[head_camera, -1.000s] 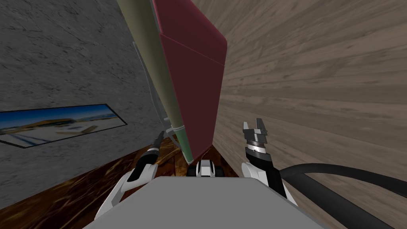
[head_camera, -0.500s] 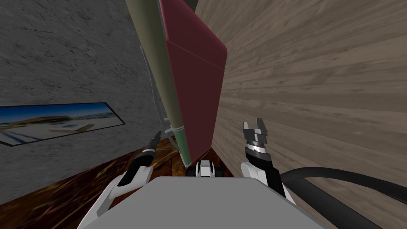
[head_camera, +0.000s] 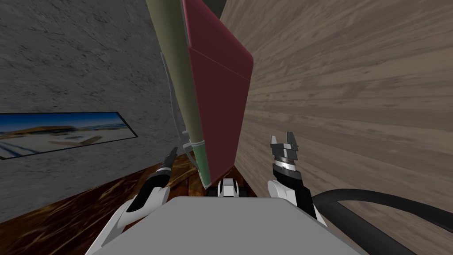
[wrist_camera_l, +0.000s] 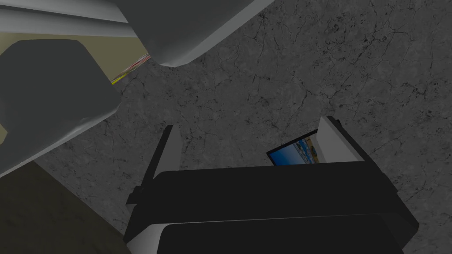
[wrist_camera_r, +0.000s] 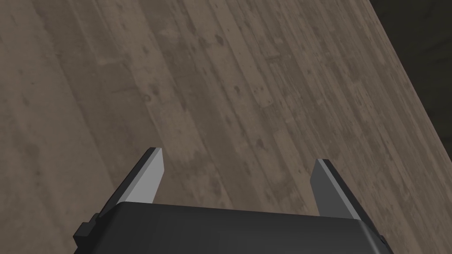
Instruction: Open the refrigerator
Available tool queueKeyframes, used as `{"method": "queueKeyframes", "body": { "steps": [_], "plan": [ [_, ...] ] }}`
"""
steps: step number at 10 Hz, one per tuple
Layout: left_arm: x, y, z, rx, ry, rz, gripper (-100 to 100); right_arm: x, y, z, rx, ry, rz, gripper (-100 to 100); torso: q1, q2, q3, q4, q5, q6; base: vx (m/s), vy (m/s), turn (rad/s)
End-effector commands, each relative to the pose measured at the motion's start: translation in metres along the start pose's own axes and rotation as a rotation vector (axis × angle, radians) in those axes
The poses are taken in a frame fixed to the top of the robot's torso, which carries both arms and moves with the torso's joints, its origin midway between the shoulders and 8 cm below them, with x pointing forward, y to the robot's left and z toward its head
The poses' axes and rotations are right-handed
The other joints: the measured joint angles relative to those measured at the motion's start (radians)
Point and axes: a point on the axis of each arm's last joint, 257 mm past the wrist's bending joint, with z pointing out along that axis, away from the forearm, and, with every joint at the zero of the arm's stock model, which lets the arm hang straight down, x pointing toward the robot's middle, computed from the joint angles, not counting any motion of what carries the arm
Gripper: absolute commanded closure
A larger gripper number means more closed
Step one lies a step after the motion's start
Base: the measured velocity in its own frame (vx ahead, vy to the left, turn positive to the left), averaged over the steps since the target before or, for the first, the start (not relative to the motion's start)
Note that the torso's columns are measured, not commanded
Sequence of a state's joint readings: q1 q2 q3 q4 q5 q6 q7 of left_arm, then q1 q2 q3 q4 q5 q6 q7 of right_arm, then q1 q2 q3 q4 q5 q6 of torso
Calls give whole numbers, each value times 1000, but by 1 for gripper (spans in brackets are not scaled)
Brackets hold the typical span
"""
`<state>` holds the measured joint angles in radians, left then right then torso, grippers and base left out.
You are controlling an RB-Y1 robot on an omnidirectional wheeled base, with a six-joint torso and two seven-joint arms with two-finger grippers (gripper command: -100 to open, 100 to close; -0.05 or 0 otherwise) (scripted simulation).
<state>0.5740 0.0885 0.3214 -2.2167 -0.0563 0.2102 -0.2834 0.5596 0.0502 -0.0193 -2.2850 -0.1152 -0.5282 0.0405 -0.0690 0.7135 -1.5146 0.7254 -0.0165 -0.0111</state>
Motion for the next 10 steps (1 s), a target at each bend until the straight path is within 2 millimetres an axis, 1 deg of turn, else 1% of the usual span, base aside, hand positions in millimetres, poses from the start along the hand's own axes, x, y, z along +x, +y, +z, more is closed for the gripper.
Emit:
{"method": "queueKeyframes", "body": {
  "steps": [1, 3, 5, 6, 7, 8, 9, 10],
  "plan": [
    [3, 8, -6, -34, -19, -53, -100, 0, 0, 0, 0, 0, 0, 0, -1, -2, 0, -1, -1, -1, 6, 12, 7],
    [5, 11, -8, -46, -26, -72, -100, 0, 0, 0, 1, 0, 0, 0, 2, -3, 1, -1, -1, -1, -6, 2, 16],
    [5, 10, -8, -45, -25, -71, -100, 0, 0, 0, 1, 0, 0, 0, -2, -4, -1, -1, -2, -1, 7, 16, -37],
    [13, 18, -4, -52, -16, -93, -100, 0, 0, 0, 2, 0, -1, 0, 6, -4, 3, -1, -2, -1, -27, 139, -40],
    [16, 20, -3, -55, -13, -101, -100, 0, 0, -1, 2, 0, -1, 0, 25, -1, 14, 2, 1, 3, 15, 99, 27],
    [21, 25, 0, -59, -6, -115, -100, 0, 0, -1, 2, 0, -1, 0, 48, 10, 27, 7, 10, 8, 59, 63, 29],
    [27, 29, 2, -64, 0, -130, -100, 0, 0, -1, 2, 0, -1, 0, 66, 21, 36, 11, 16, 10, 76, 69, 10],
    [30, 32, 4, -66, 3, -137, -100, 0, 0, -1, 2, 0, -1, 0, 74, 27, 40, 13, 18, 11, -9, 40, 28]
  ]
}}
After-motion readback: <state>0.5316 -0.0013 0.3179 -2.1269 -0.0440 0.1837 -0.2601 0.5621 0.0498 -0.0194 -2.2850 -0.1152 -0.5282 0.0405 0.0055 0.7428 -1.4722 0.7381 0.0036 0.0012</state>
